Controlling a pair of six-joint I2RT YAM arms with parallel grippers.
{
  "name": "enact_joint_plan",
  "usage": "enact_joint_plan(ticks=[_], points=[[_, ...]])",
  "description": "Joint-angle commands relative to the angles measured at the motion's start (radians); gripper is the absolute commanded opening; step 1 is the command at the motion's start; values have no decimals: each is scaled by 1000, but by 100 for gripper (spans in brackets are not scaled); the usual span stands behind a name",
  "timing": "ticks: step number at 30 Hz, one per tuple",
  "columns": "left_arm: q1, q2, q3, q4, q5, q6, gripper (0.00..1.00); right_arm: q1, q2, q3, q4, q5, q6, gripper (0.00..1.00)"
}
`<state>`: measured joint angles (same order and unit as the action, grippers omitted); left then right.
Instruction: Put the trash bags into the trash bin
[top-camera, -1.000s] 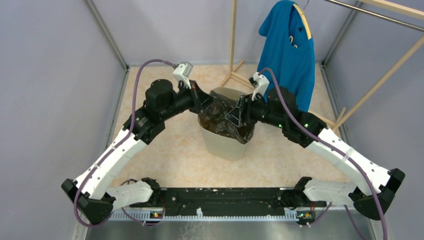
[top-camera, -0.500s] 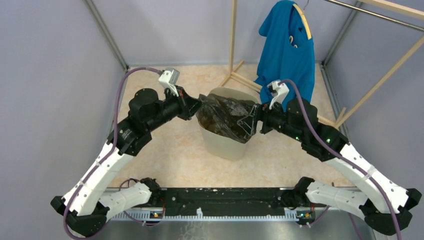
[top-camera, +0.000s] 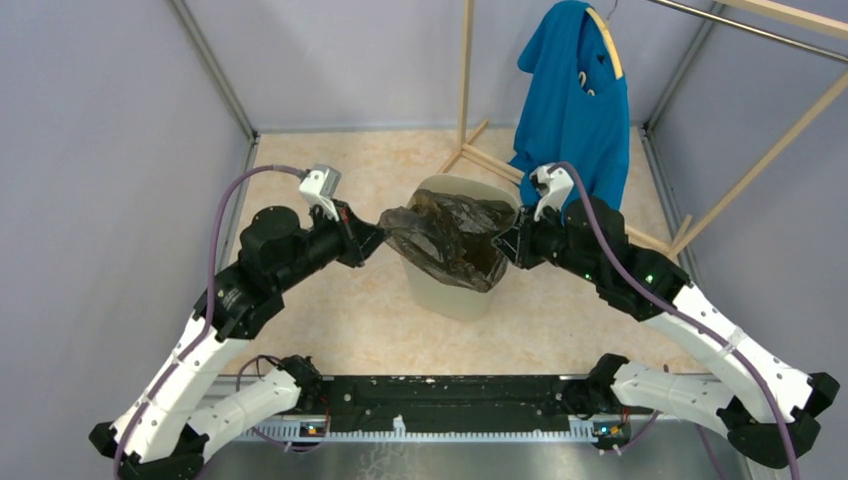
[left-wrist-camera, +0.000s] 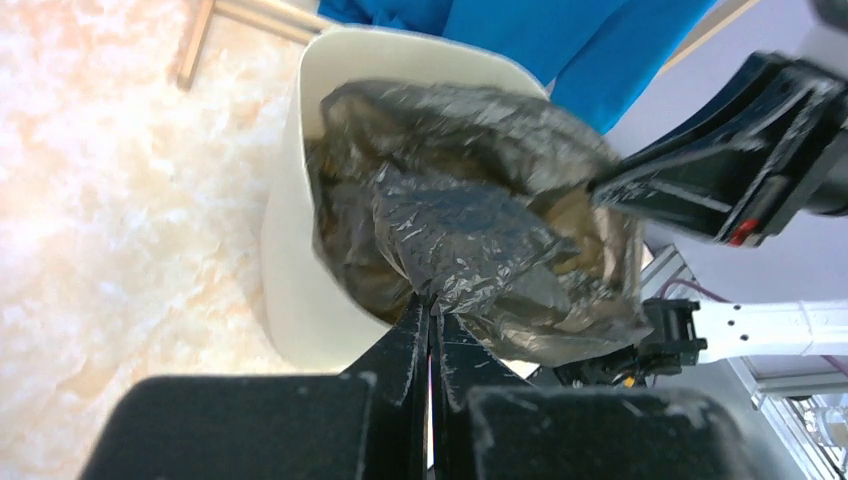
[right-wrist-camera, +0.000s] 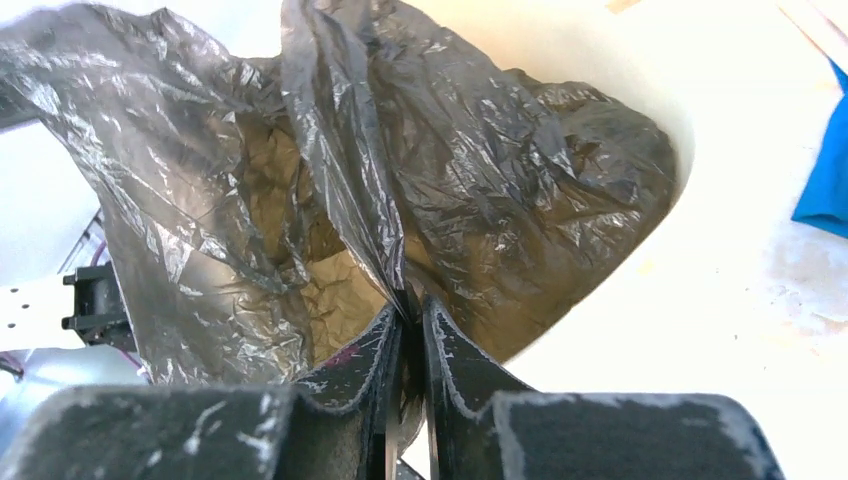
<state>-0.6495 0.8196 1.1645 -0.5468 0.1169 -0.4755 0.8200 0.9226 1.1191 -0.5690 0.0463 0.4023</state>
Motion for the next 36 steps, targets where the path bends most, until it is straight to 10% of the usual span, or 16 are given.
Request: enact_joint_plan(ticks=[1, 23, 36], points=[[0, -80, -80, -62, -28, -52, 0, -4, -82, -40, -25, 59, 23, 12], [1, -117, -412, 31, -218, -196, 1, -5, -290, -317, 20, 368, 126, 20], [1, -233, -142, -191, -142, 195, 95, -5, -359, -115, -75, 108, -131, 91]])
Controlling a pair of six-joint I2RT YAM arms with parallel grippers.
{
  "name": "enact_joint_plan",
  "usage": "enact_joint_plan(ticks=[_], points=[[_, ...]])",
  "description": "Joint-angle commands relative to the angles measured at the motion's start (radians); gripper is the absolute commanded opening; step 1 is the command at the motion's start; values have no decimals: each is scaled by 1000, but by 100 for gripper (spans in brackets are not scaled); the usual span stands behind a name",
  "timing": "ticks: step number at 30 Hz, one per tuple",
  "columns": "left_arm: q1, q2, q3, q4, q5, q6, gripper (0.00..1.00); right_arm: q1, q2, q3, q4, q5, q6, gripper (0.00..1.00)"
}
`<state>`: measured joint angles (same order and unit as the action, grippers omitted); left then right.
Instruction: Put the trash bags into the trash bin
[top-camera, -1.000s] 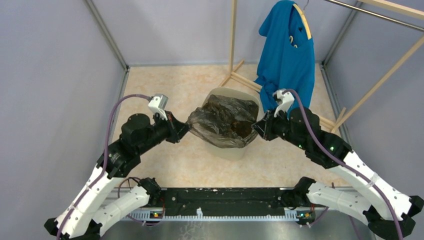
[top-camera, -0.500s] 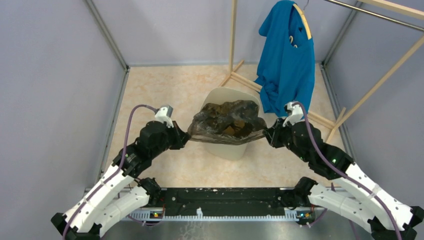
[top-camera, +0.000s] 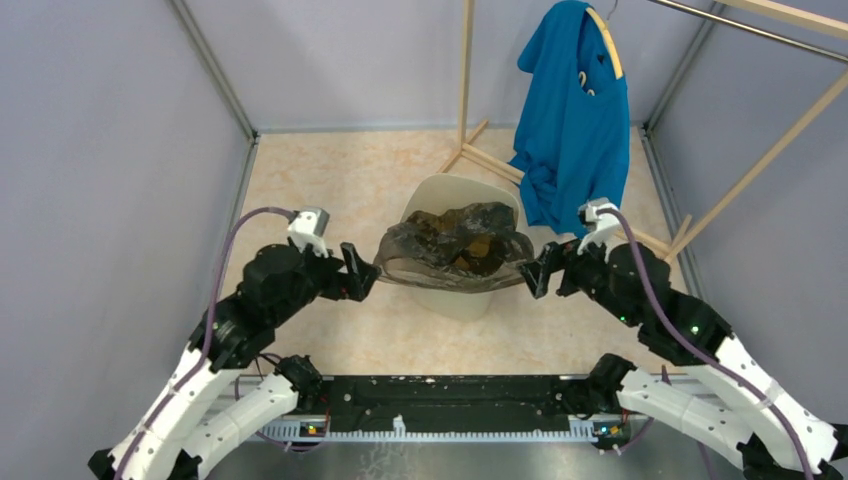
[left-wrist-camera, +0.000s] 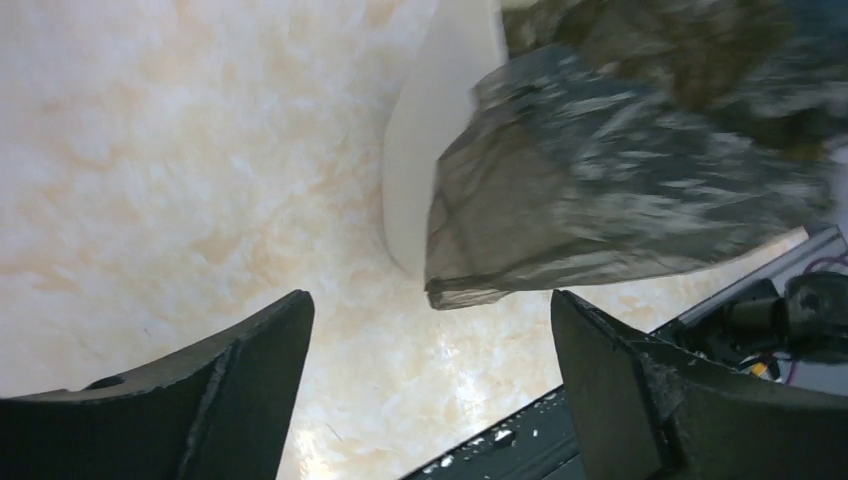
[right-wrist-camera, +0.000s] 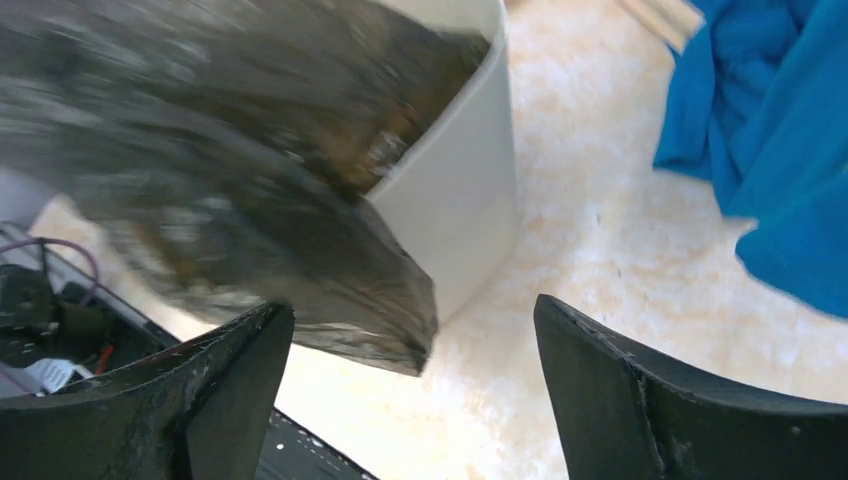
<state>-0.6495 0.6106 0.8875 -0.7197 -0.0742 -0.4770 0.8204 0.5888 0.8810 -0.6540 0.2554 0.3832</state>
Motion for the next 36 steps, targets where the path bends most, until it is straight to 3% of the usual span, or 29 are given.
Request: enact_joint_plan(ticks=[1, 6, 10, 16, 20, 23, 27, 30, 36], points=[[0, -18, 165, -13, 88, 238, 98, -6, -25, 141, 18, -125, -131, 96], [0, 74, 263, 59, 371, 426, 99, -6, 45, 211, 82, -214, -226, 99], [0, 180, 298, 108, 520, 564, 99, -6, 161, 286, 100, -251, -318, 99], [-16, 293, 336, 162, 640, 730, 99, -6, 276, 364, 123, -309, -414, 89], [-19, 328, 301, 259, 559, 708, 95, -6, 315, 374, 180, -347, -410, 83], [-19, 347, 309, 262, 536, 702, 84, -7, 332, 374, 218, -380, -393, 78], [-18, 324, 289, 302, 425, 674, 66, -6, 333, 348, 277, -373, -331, 64], [-18, 323, 291, 309, 406, 639, 49, -6, 315, 326, 322, -316, -258, 41], [-18, 317, 291, 311, 357, 597, 17, -6, 273, 319, 326, -214, -150, 10]])
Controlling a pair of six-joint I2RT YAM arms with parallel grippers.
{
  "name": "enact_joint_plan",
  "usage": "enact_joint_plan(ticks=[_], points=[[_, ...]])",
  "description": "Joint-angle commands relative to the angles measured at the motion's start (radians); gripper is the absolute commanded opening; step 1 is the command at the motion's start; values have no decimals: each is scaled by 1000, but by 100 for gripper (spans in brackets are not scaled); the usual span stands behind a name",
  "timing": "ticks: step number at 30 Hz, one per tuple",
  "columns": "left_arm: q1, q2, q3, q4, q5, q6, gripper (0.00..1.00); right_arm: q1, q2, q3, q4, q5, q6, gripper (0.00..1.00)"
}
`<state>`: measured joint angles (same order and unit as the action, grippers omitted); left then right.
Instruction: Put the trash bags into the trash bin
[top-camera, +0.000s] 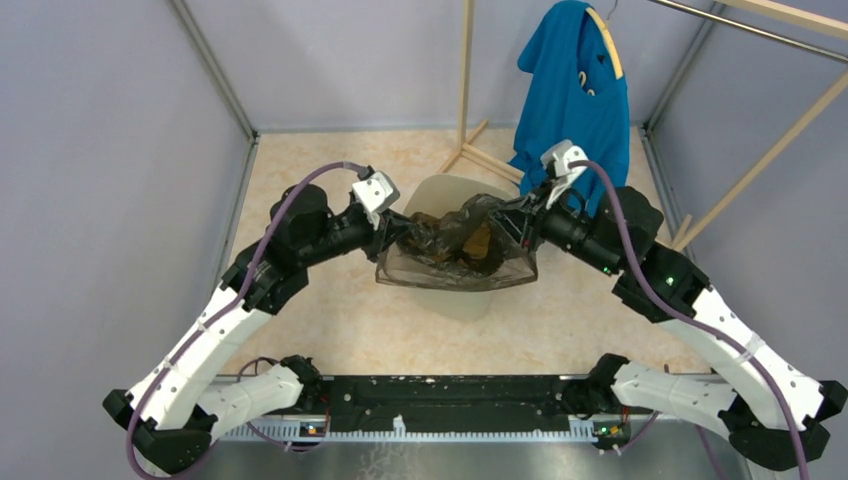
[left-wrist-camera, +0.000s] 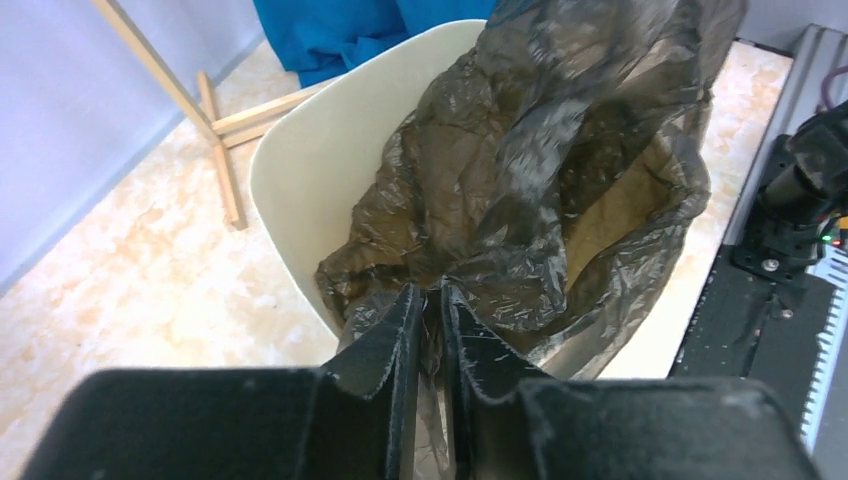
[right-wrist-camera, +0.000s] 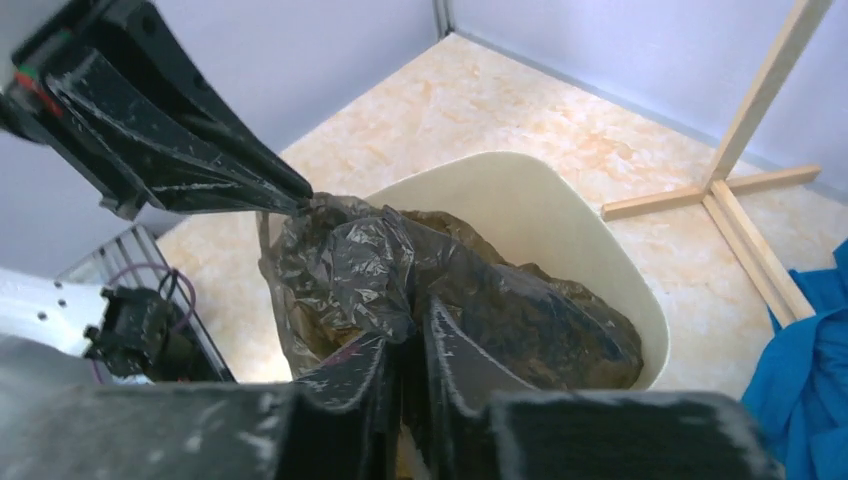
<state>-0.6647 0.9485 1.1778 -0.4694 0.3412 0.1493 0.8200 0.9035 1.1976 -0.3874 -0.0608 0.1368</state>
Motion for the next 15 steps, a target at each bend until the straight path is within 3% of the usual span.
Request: enact_joint_plan(ticks=[1, 2, 4, 5, 8, 15], points=[[-3, -20, 0, 63, -78, -34, 8, -5, -44, 0, 47, 152, 105, 4], [-3, -20, -2, 68, -123, -48, 0, -5, -43, -4, 31, 207, 112, 0], [-3, -26, -17, 98, -249, -86, 0, -7, -37, -11, -5, 325, 137, 0], [-3, -27, -26, 116, -376, -121, 0, -7, -31, -16, -22, 367, 149, 0], [-1, -6, -38, 141, -611, -243, 0, -40, 1, -24, -33, 397, 182, 0], [20, 172, 54, 107, -694, -368, 0, -245, 124, -33, -4, 202, 243, 0]])
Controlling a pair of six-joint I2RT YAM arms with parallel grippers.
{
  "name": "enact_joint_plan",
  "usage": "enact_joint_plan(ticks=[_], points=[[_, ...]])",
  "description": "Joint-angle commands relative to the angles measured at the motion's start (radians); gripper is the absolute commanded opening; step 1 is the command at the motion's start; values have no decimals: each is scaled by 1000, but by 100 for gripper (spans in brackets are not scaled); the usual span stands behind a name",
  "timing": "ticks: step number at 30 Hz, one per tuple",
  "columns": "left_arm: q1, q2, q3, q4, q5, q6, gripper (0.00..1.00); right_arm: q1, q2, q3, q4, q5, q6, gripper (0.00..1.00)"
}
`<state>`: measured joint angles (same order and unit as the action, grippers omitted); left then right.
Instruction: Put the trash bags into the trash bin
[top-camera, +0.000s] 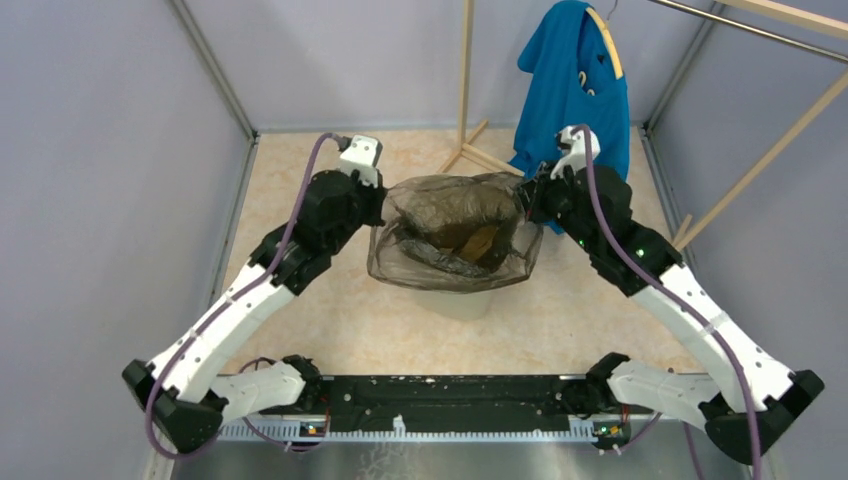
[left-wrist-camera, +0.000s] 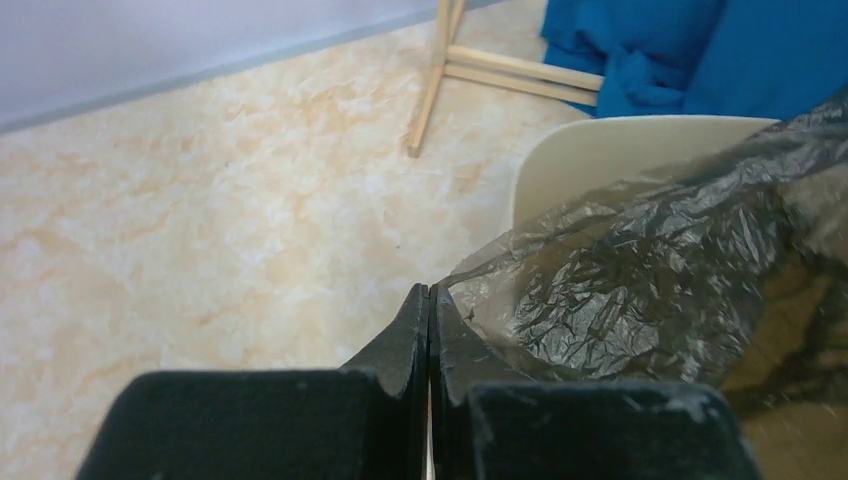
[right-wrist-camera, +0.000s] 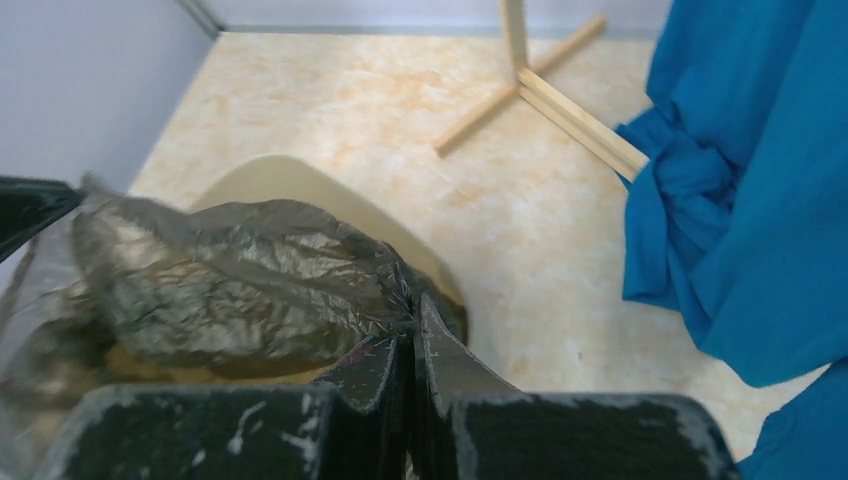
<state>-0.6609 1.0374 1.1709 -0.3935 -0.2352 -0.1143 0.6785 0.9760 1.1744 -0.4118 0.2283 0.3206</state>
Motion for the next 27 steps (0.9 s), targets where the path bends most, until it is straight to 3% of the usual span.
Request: enact_joint_plan(ticks=[1, 6, 8, 10, 15, 22, 27], points=[[29, 106, 72, 36, -99, -105, 0, -136, 64, -13, 34, -126, 66, 0], [135, 225, 139, 32, 41, -154, 0, -229, 147, 19, 42, -224, 65, 0], [175, 239, 132, 62, 94, -169, 0, -234, 168, 34, 42, -224, 43, 8], [208, 240, 124, 90, 135, -179, 0, -241, 188, 53, 31, -225, 29, 10], [254, 268, 124, 147, 225, -203, 0, -256, 243, 95, 11, -214, 9, 0], [267, 357, 152, 209, 318, -238, 0, -268, 288, 101, 11, -162, -4, 0], [283, 426, 176, 222, 351, -254, 0, -270, 273, 9, 46, -150, -6, 0]])
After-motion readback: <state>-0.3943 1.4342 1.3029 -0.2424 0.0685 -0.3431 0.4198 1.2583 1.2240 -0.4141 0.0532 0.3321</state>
